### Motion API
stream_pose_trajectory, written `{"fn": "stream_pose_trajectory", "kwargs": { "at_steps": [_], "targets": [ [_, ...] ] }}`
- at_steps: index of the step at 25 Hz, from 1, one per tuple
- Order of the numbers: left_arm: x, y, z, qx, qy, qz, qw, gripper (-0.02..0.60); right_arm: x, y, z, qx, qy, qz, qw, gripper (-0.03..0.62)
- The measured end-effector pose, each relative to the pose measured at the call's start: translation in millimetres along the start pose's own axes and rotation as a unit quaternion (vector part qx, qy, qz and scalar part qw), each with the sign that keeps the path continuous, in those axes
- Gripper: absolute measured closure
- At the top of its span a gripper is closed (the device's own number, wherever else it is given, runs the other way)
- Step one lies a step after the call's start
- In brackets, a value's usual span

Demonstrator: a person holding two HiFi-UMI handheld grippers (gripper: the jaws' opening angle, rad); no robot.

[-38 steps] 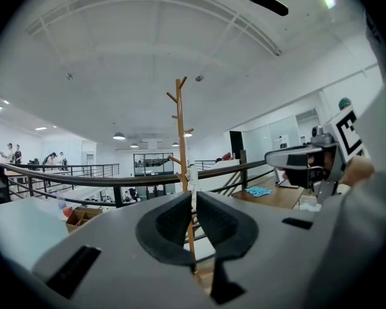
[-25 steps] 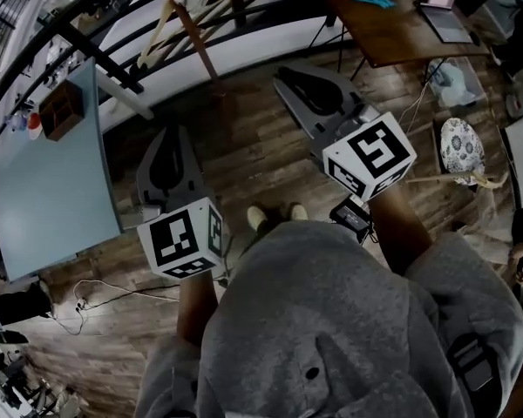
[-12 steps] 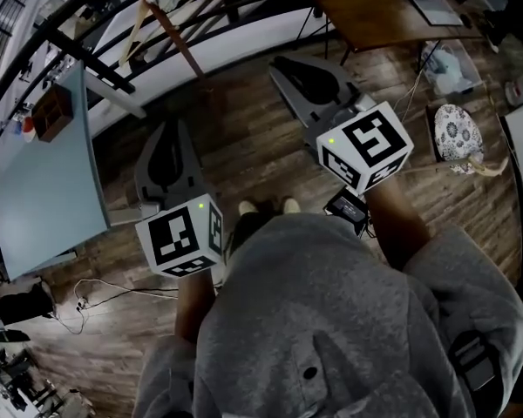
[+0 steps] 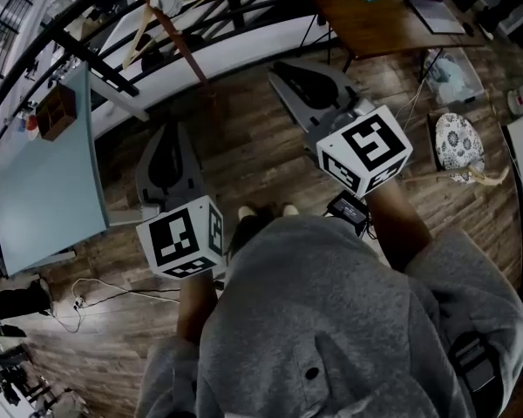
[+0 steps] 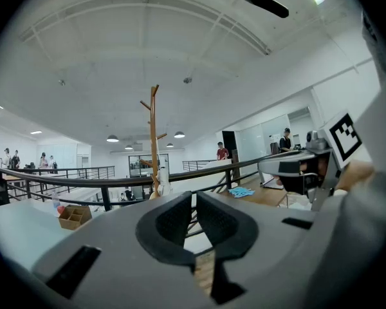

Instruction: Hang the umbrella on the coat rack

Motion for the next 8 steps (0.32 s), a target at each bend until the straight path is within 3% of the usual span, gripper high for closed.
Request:
{"fn": "stream_pose_trajectory", "kwargs": {
  "at_steps": [8],
  "targets": [
    [2.6, 2.8, 0.4, -0.002, -0.006, 0.002, 1.0, 0.548, 6.3, 4.0, 1.0, 0.0, -0.009, 0.002, 1.0, 0.549]
  ]
}}
Point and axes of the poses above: the fingertips, and each gripper's own axes: x forward along the fingers, z to its left, y out of its underside, the point moved 6 cm from there along -x, backward along the fingers, and after that the axes turned 1 degree about z, right-handed, at the moved point
